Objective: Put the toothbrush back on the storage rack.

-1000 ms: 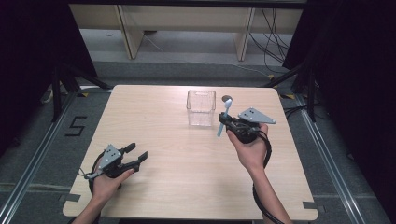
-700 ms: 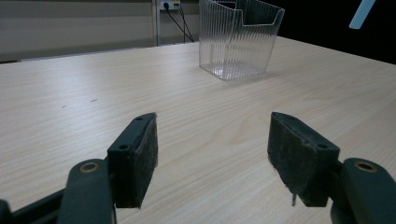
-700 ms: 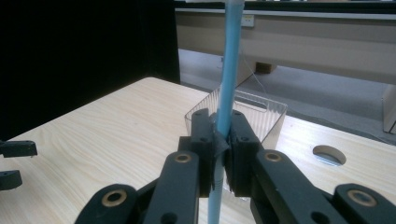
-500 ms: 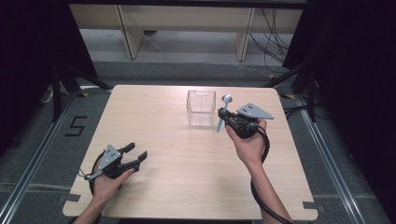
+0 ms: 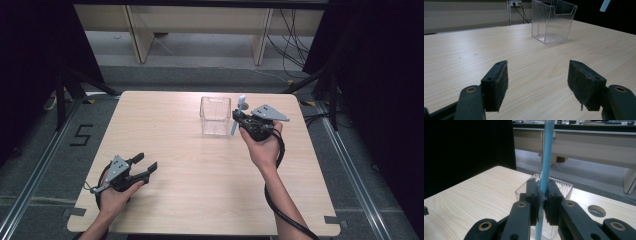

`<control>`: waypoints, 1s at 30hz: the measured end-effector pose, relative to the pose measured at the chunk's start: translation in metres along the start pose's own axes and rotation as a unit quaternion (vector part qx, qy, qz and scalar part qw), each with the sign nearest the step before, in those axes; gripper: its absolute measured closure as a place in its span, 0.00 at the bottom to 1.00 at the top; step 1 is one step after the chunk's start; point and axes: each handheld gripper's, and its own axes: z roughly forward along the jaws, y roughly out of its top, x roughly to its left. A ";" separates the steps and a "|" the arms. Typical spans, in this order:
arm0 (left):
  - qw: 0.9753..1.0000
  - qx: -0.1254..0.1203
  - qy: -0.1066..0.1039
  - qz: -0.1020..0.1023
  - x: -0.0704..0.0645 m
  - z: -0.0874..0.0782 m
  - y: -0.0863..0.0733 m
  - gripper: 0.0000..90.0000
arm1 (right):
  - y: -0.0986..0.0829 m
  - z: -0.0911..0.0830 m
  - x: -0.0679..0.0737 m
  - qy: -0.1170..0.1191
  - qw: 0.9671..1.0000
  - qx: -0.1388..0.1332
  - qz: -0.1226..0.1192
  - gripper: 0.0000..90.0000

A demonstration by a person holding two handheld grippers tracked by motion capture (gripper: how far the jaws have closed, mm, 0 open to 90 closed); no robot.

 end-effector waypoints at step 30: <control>1.000 0.001 0.002 0.004 0.000 0.000 0.000 0.36 | 0.020 0.034 -0.015 -0.024 1.000 -0.015 0.013 0.93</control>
